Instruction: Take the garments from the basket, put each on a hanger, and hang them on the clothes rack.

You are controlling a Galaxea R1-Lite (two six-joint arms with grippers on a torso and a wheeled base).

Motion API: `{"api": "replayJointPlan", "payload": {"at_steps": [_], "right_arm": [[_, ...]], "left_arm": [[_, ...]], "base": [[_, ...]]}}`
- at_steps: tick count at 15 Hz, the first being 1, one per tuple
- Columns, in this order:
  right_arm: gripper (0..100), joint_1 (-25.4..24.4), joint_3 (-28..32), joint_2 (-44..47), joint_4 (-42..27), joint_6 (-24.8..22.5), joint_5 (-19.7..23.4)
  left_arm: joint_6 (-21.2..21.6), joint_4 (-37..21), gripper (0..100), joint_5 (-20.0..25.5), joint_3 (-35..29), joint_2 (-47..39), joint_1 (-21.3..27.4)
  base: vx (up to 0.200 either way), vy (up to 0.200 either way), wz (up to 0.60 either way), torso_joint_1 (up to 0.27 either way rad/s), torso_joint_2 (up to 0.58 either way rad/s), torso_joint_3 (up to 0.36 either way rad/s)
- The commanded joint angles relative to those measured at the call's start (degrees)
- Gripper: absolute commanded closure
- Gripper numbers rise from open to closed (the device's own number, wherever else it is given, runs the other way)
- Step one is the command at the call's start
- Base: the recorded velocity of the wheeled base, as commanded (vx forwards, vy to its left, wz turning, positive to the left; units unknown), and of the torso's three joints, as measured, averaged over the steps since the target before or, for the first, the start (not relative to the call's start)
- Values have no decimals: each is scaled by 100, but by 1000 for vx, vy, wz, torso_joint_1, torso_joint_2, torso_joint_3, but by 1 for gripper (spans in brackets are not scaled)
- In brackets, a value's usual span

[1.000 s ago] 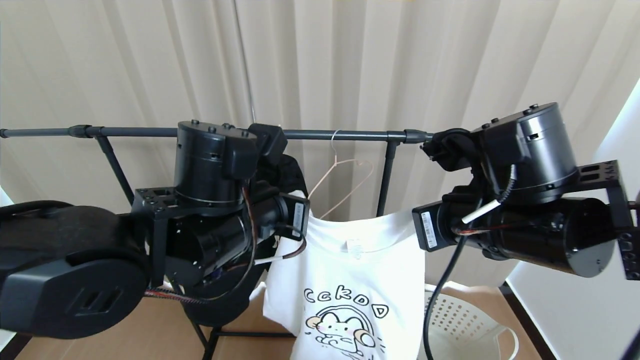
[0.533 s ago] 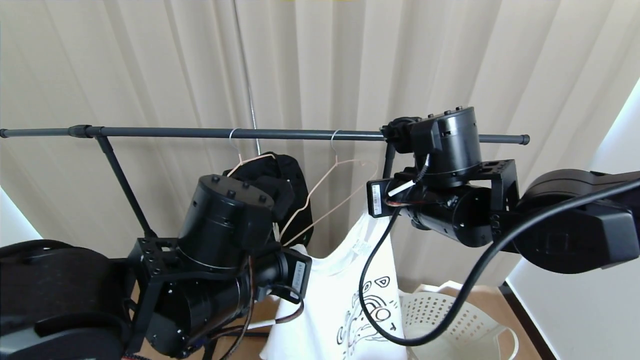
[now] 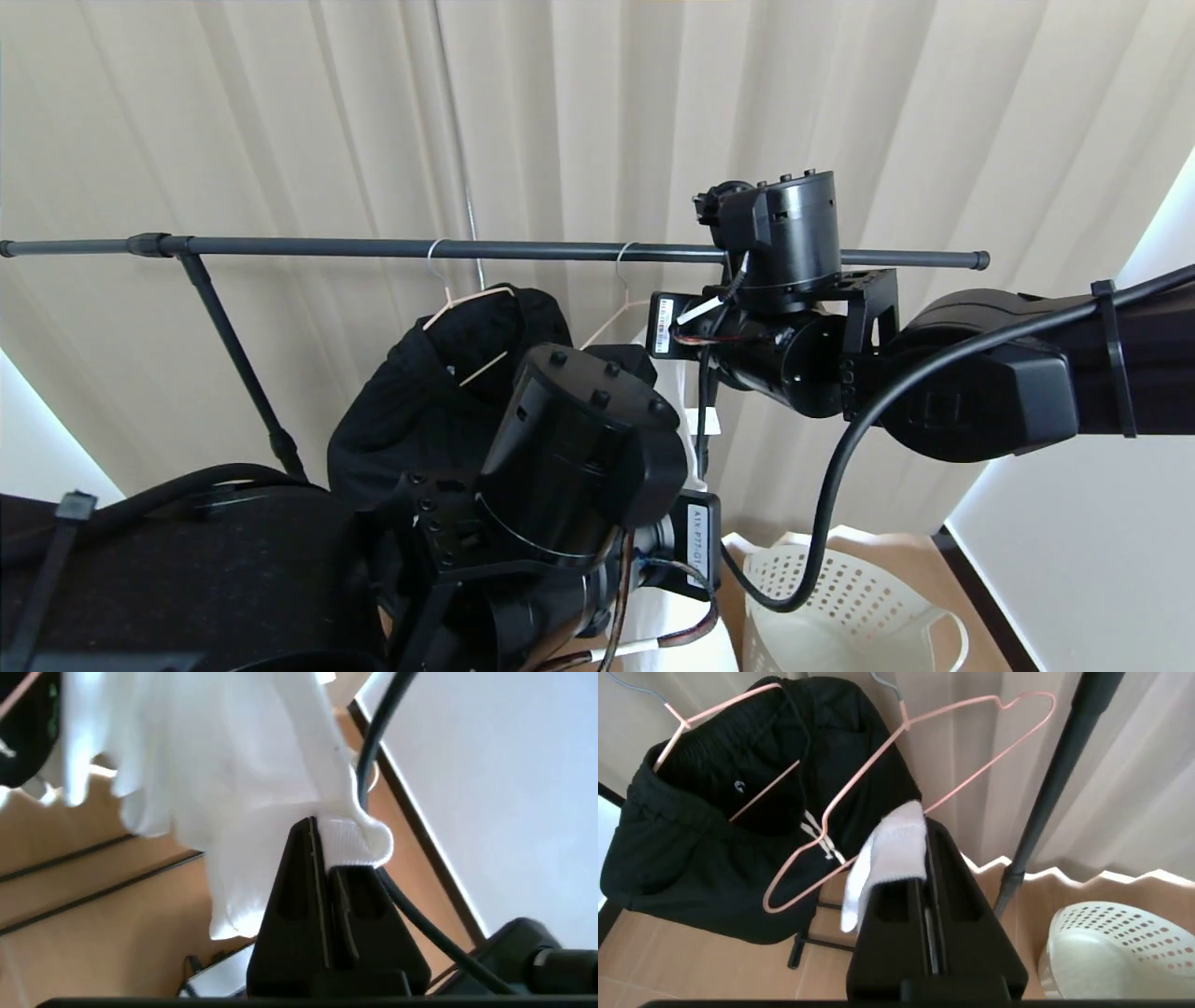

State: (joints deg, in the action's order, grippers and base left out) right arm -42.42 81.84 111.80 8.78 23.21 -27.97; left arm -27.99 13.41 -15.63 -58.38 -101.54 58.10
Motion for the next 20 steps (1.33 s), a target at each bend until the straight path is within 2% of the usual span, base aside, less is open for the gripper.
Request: {"api": "replayJointPlan", "payload": {"at_steps": [1, 4, 6, 7, 9, 10, 12, 15, 20], "right_arm": [[100, 6, -19, -27, 10, 87, 2], [100, 270, -291, -308, 10, 245, 2], [100, 375, -361, -431, 10, 245, 2], [100, 481, -607, -730, 1, 245, -7], [100, 472, -845, -985, -78, 193, -42], [100, 445, -1029, -1196, -245, -80, -174], [100, 287, -1161, -1354, -491, -229, -517], [100, 147, -1363, -1486, -1071, -379, -605], [100, 68, -1662, -1363, -1273, -625, -596]], "left_arm": [[4, -14, 100, -37, -7, -95, 35], [57, -67, 100, -380, 371, 257, -132], [206, -102, 100, -397, 521, 433, -291], [707, -40, 100, -529, 688, 556, -906], [936, 100, 100, -793, 494, 477, -1310], [1173, 373, 100, -916, 231, 257, -1582], [1340, 786, 100, -1118, -235, -147, -1732], [1428, 839, 100, -1285, -912, -508, -1723], [1410, 848, 100, -1285, -1105, -481, -1670]], "base": [[0, 0, 0, 0, 0, 0], [0, 0, 0, 0, 0, 0], [0, 0, 0, 0, 0, 0], [0, 0, 0, 0, 0, 0], [0, 0, 0, 0, 0, 0], [0, 0, 0, 0, 0, 0], [0, 0, 0, 0, 0, 0], [0, 0, 0, 0, 0, 0], [0, 0, 0, 0, 0, 0]]}}
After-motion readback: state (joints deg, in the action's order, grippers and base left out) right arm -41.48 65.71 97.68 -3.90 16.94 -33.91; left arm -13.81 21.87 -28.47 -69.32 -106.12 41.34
